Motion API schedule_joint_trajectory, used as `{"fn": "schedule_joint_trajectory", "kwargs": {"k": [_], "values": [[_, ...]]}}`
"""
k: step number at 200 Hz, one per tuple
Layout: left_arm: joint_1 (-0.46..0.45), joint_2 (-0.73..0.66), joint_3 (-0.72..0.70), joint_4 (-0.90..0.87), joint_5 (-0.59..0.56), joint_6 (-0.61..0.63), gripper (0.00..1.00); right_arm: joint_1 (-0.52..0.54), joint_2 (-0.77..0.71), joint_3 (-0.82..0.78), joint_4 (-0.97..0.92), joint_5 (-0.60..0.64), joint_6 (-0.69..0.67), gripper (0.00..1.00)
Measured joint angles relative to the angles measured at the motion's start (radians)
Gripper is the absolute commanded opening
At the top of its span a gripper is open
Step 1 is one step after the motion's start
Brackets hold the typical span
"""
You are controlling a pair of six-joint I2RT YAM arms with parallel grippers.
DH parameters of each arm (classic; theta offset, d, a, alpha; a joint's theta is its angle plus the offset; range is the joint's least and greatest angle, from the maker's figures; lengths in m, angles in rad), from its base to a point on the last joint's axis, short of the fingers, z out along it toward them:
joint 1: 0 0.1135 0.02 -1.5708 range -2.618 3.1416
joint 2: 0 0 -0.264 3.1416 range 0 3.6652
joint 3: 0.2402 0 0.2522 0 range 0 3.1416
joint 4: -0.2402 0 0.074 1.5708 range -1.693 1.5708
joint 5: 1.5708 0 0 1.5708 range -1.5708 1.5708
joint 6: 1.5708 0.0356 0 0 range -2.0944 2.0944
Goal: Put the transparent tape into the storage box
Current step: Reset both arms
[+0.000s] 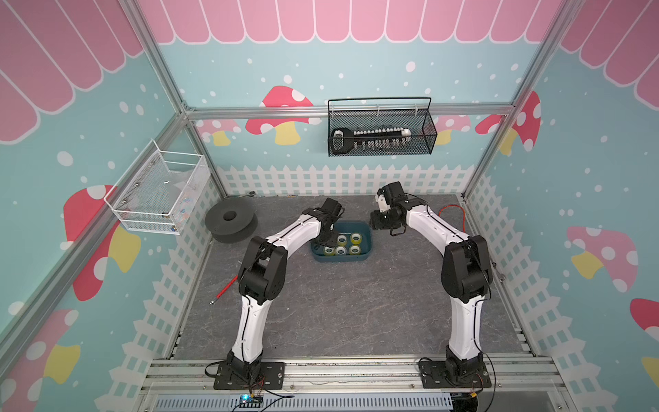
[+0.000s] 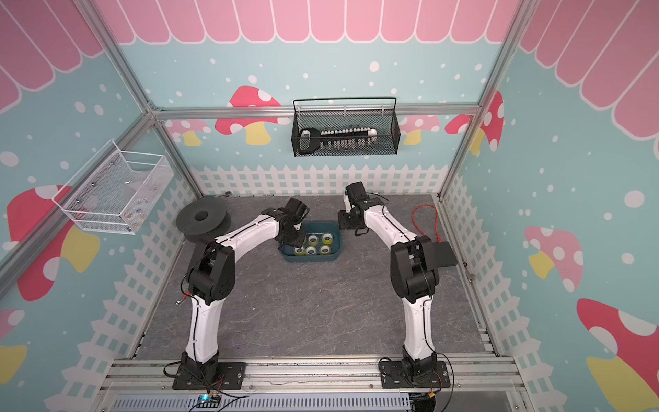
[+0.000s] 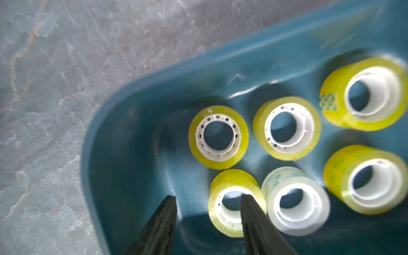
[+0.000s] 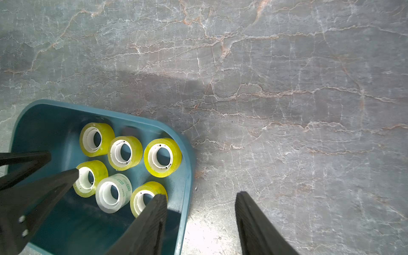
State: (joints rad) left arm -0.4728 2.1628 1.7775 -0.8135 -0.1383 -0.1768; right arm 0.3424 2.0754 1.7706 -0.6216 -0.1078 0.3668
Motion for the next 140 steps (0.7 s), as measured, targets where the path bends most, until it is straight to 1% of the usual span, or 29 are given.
{"fn": "schedule_joint_trajectory", "kwargs": {"k": [36, 67, 72, 80, 94, 101, 108, 127, 129, 131, 140], "values": [[0.000, -0.033, 0.006, 0.010, 0.026, -0.019, 0.58, 0.000, 0.000, 0.000, 0.000, 0.000, 0.000, 0.58], [0.001, -0.106, -0.006, 0.055, 0.045, -0.044, 0.69, 0.001, 0.000, 0.000, 0.000, 0.002, -0.002, 0.66], [0.001, -0.125, -0.013, 0.065, 0.047, -0.051, 0.72, 0.001, -0.001, 0.000, 0.000, 0.003, -0.005, 0.67], [0.002, -0.160, -0.031, 0.088, 0.050, -0.055, 0.81, 0.003, -0.002, -0.002, 0.001, 0.005, -0.006, 0.69], [0.004, -0.224, -0.071, 0.132, 0.058, -0.072, 0.93, 0.005, -0.008, -0.010, 0.003, 0.011, -0.011, 0.73], [0.006, -0.254, -0.095, 0.156, 0.061, -0.082, 0.98, 0.006, -0.013, -0.019, 0.004, 0.015, -0.014, 0.77], [0.008, -0.285, -0.121, 0.179, 0.064, -0.091, 0.99, 0.007, -0.022, -0.031, 0.007, 0.019, -0.016, 0.85], [0.014, -0.354, -0.193, 0.237, 0.067, -0.110, 0.99, 0.010, -0.056, -0.071, 0.014, 0.033, -0.019, 0.92], [0.015, -0.360, -0.202, 0.242, 0.067, -0.112, 0.99, 0.010, -0.060, -0.076, 0.014, 0.033, -0.024, 0.96], [0.016, -0.365, -0.209, 0.246, 0.067, -0.112, 0.99, 0.010, -0.064, -0.079, 0.016, 0.036, -0.024, 0.98], [0.018, -0.391, -0.246, 0.274, 0.067, -0.121, 0.99, 0.010, -0.084, -0.095, 0.022, 0.047, -0.019, 0.99]]}}
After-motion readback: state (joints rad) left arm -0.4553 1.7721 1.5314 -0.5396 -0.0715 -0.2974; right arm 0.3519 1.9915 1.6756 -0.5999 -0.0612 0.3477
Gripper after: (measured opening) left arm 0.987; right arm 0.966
